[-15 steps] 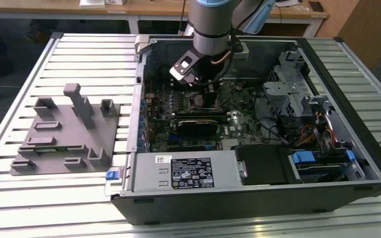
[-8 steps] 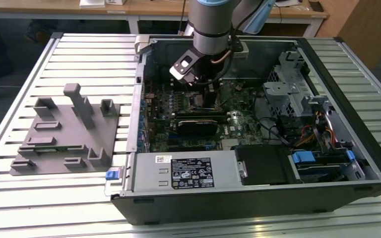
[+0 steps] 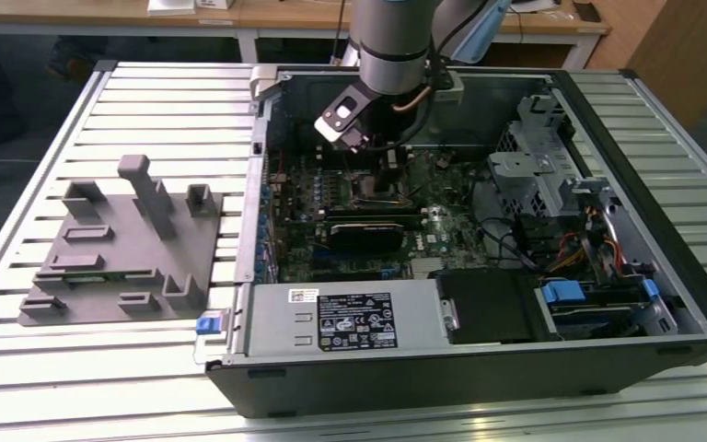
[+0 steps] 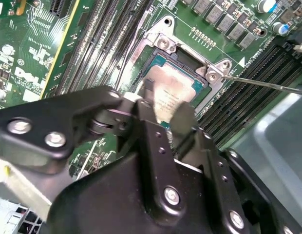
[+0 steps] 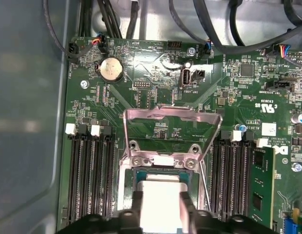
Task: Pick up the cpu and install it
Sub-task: 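Place the cpu into insertion slot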
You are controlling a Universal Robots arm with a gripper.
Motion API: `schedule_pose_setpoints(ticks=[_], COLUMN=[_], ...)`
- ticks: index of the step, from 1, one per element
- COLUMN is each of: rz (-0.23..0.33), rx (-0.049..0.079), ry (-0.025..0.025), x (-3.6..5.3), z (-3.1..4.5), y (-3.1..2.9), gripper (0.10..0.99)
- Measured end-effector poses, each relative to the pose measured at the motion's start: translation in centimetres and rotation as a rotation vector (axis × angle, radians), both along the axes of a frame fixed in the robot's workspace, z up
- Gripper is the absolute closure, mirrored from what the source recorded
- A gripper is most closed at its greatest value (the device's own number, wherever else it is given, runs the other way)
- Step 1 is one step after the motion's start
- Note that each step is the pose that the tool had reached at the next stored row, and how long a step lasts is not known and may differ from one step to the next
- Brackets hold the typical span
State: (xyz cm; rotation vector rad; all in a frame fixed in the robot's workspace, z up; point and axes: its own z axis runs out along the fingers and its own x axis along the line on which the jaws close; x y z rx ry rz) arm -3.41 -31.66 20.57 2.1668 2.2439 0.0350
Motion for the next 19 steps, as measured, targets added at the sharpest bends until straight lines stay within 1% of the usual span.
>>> schedule_pose_setpoints(ticks=[1,2,5,6,8,12,19], rz=[0.0,0.0,0.0,0.0,0.0,0.0,0.0], rx=[0.0,0.0,0.0,0.0,0.0,-0.001,-0.001], ry=[0.0004,0.0009,0.0038,0.0046,0.0056,0.0082,0.0088], x=[0.01,0.02,0.05,0.05,0.06,0.07,0.07], z=[0.07,0.13,0.26,0.31,0.36,0.5,0.69], y=[0.0,0.0,0.0,0.0,0.0,0.0,0.0], gripper=[0.678,0.678,0.855,0.855,0.973,0.98,0.98])
